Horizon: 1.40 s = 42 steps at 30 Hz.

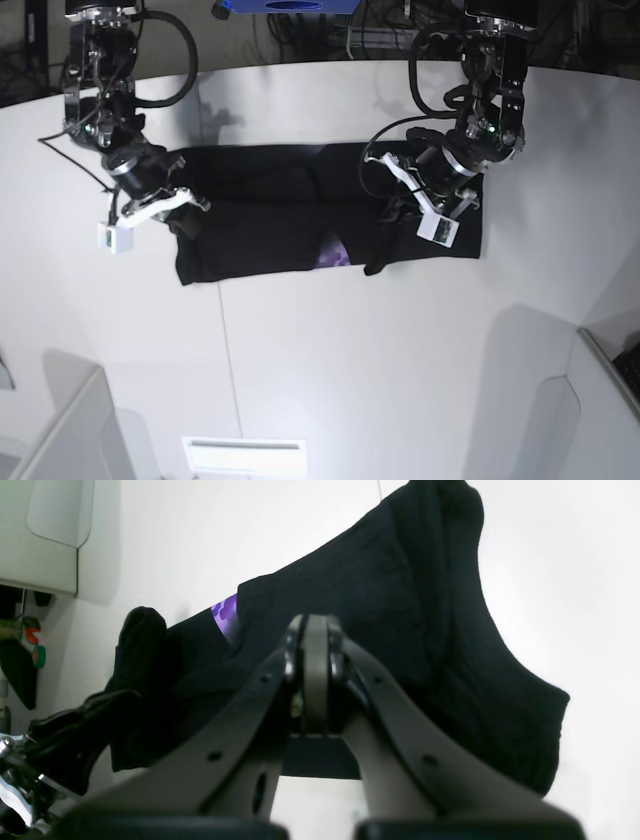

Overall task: Fold the T-shirt properly
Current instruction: 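Grasp the strip end with the left gripper and fold it toward the middle, then release the folded end and raise the left gripper away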

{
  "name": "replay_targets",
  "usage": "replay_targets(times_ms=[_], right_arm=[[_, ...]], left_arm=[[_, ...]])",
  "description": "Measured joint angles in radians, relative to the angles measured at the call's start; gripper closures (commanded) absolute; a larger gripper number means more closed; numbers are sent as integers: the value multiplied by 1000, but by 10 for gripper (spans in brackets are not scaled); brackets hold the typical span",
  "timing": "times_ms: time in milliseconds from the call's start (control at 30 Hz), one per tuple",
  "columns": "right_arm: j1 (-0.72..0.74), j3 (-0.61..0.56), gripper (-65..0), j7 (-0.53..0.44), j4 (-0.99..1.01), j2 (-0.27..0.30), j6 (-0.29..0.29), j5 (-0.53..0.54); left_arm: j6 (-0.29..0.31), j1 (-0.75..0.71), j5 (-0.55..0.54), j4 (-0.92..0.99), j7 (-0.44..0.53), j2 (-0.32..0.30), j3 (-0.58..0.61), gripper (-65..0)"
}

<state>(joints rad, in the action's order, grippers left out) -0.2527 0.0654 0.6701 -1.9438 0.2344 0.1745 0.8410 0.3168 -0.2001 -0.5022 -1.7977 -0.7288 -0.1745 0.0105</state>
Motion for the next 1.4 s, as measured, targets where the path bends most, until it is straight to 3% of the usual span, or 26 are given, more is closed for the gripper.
replay_targets(times_ms=[433, 467, 667, 733, 800, 933, 1000, 1067, 1133, 1200, 1267, 1400], right_arm=[[0, 0, 0, 0, 0, 0, 0, 0], [0, 0, 0, 0, 0, 0, 0, 0], [0, 0, 0, 1, 0, 0, 0, 0], [1, 0, 0, 1, 0, 0, 0, 0], [3, 0, 0, 4, 0, 0, 0, 0], [5, 0, 0, 4, 3, 0, 0, 0], [11, 0, -12, 5, 4, 0, 0, 0], [15, 0, -168, 5, 5, 0, 0, 1], [33, 0, -329, 53, 7, 0, 0, 3], [72, 0, -447, 126, 29, 0, 0, 3], [112, 0, -495, 157, 59, 0, 0, 7], [156, 0, -476, 167, 133, 0, 0, 3]], left_arm=[[0, 0, 0, 0, 0, 2, 0, 0], [0, 0, 0, 0, 0, 2, 0, -31], [0, -1, -1, 0, 0, 22, 0, -415], [0, 0, -1, 0, 0, 41, 2, -484], [0, -6, -1, -5, 0, 52, 3, -504], [0, -32, -2, -70, 0, 52, 0, -502], [3, -58, -53, -125, 1, 50, -11, -502], [4, -75, -128, -145, 4, 40, -13, -484], [13, -92, -194, -143, -1, 6, -43, -378], [11, -119, -235, -138, 2, -27, -114, -217], [-4, -152, -241, -132, 2, -54, -201, -20], [3, -202, -242, -125, -2, -87, -352, 0]])
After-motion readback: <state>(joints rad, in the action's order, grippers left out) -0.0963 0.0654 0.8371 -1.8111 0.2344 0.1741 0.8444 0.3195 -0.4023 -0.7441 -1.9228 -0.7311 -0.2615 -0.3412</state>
